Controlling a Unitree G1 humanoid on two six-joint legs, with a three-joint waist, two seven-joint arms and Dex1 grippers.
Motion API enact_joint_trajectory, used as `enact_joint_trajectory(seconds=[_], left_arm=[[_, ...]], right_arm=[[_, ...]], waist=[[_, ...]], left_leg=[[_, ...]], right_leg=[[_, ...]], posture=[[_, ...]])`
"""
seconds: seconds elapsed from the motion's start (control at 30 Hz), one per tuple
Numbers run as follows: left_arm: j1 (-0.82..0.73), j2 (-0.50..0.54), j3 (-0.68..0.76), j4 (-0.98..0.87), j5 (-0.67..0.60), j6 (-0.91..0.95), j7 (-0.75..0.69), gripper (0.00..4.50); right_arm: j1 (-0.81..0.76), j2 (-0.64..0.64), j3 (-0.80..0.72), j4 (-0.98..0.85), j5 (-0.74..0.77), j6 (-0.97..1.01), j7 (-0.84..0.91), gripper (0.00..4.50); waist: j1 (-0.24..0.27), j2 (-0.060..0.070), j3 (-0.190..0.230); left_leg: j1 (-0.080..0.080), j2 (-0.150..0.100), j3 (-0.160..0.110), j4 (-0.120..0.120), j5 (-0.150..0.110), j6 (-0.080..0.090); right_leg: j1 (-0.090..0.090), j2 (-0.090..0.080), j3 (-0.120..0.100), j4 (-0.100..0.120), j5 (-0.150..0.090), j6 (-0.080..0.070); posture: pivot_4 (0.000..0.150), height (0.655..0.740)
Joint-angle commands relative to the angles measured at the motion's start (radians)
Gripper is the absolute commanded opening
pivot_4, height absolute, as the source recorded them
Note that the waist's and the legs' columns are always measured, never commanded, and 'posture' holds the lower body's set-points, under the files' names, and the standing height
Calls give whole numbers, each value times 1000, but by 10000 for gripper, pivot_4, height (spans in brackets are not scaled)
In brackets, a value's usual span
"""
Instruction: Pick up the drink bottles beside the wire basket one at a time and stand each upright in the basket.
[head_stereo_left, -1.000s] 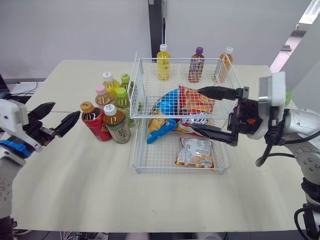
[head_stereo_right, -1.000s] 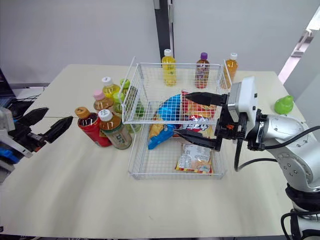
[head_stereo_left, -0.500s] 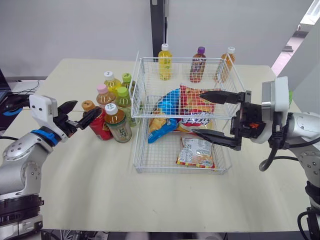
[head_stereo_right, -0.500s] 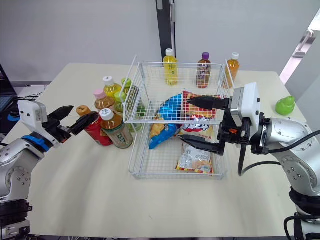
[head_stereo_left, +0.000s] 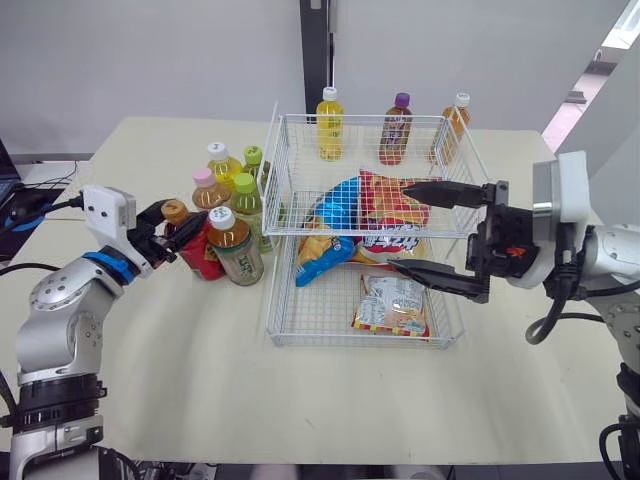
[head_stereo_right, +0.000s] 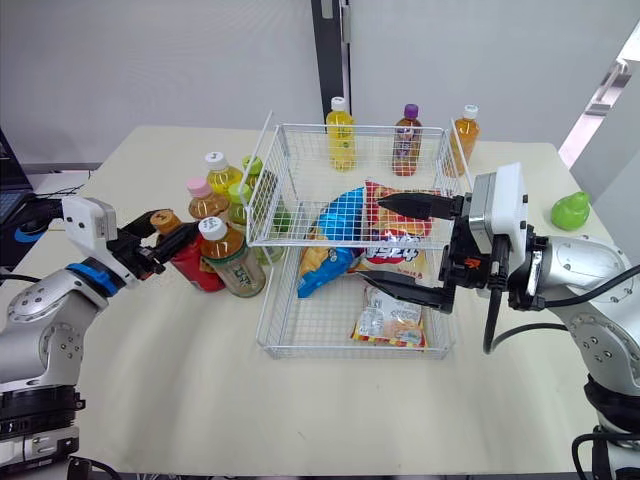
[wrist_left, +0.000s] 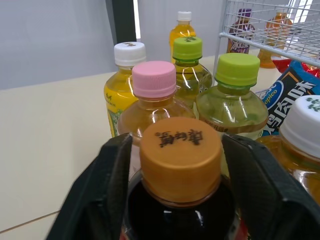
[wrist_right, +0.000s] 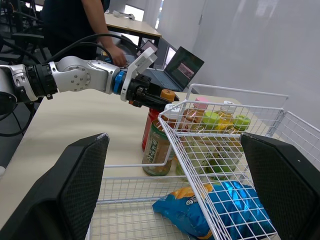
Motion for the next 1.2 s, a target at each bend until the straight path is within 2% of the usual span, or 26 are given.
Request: enact_joint_trajectory(seconds=[0.03,0.07,0.1,0.33,0.47,0.7,0.83,0.97,1.07,1.2], left_arm=[[-14,3,13,-3,5,-14,-1,17887],[-14,2,14,-3,3,-13,0,14707],[-14,1,16,-4,2,-12,1,13583],[-1,47,74,-56,-54,44,-12,13591],[-19,130,114,-70,-95,101,-62,13590],[-104,355,176,38,-168,241,-230,13590],[-240,456,155,135,-214,322,-327,13590],[-493,504,60,263,-199,370,-385,13590],[-700,499,-30,342,-170,401,-423,13590],[-969,436,-142,466,-107,401,-470,13590]], right_arm=[[-4,-9,-30,-22,11,-10,0,45000],[-4,-8,-30,-21,11,-10,0,45000],[-4,-8,-29,-21,11,-10,0,45000],[-21,1,-18,-9,4,-18,3,45000],[-37,7,-11,7,8,-17,14,45000],[-67,33,9,31,16,-4,14,45000],[-82,42,8,37,18,5,4,45000],[-97,40,-13,34,34,25,-25,45000],[-107,35,-47,27,67,55,-76,45000],[-98,12,-90,6,85,81,-124,45000]], waist=[[0,0,0],[0,0,0],[0,0,0],[-1,0,0],[-3,-1,2],[-1,-2,5],[0,-2,5],[7,-3,6],[8,-4,6],[8,-4,6]], left_leg=[[0,0,0,0,0,0],[0,0,0,0,0,0],[0,0,0,0,0,0],[0,0,0,0,0,0],[-3,1,0,0,0,0],[-7,1,0,0,0,0],[-9,1,1,1,0,0],[-18,-1,-1,6,0,0],[-19,-1,-1,6,0,-1],[-21,-2,-2,6,0,-1]], right_leg=[[0,0,0,0,0,0],[0,0,0,0,0,0],[0,0,0,0,0,0],[0,0,0,0,0,0],[-3,2,0,1,0,0],[-8,1,0,1,0,0],[-11,1,0,3,0,0],[-20,4,-1,8,0,0],[-21,6,-1,8,0,0],[-22,8,-1,8,0,0]], posture=[[1500,7400],[1500,7400],[1500,7400],[1500,7400],[1500,7400],[1500,7400],[1500,7400],[1500,7400],[1500,7400],[1500,7400]])
